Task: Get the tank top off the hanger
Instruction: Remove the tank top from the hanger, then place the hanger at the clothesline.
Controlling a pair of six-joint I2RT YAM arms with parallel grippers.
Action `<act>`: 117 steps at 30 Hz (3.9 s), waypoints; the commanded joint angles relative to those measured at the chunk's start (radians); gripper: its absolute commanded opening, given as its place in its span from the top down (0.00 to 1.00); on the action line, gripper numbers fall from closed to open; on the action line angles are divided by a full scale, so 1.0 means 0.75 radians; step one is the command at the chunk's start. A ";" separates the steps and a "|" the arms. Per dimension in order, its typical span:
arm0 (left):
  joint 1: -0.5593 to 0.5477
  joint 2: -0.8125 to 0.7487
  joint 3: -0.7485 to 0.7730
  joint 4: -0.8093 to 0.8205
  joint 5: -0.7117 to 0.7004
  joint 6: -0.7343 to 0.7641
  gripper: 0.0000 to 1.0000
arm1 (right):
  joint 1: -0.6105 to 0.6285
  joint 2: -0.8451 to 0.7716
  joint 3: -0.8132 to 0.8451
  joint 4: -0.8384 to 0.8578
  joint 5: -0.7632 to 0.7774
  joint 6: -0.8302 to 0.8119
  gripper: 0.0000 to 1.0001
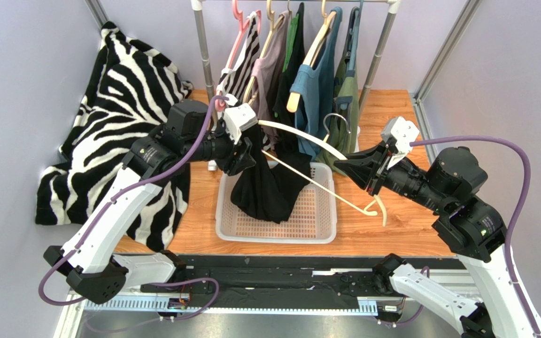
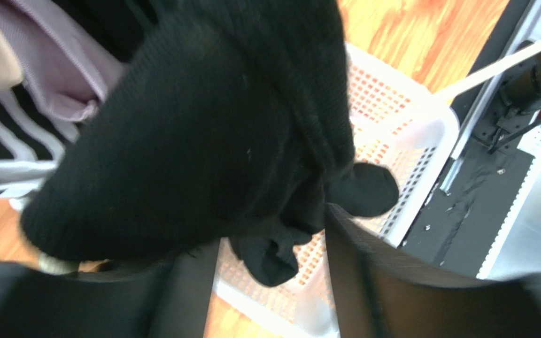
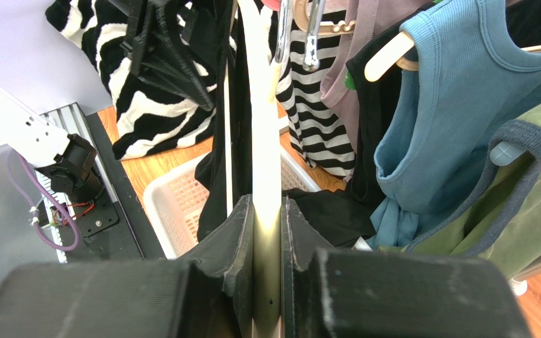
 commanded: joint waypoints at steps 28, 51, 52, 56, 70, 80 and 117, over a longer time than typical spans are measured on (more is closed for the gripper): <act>0.095 -0.079 0.319 -0.036 -0.151 0.083 1.00 | -0.003 -0.255 0.007 -0.240 0.099 -0.018 1.00; -0.087 0.034 0.364 -0.203 0.044 0.291 0.13 | -0.003 -0.268 0.052 -0.230 0.345 -0.087 1.00; -0.085 0.025 0.396 -0.216 0.048 0.310 0.13 | -0.003 -0.255 0.046 -0.234 0.329 -0.093 1.00; -0.085 0.015 0.502 -0.338 0.182 0.420 0.13 | -0.003 -0.247 -0.066 -0.147 0.098 -0.216 1.00; -0.085 0.140 0.409 -0.431 0.649 0.680 0.12 | -0.003 -0.206 -0.185 0.017 -0.273 -0.359 1.00; -0.085 0.164 0.390 -0.484 0.694 0.693 0.17 | -0.003 -0.192 -0.161 0.003 -0.316 -0.402 1.00; -0.058 -0.449 0.621 -0.312 -0.318 0.359 1.00 | -0.003 -0.337 -0.234 0.308 0.279 -0.239 0.40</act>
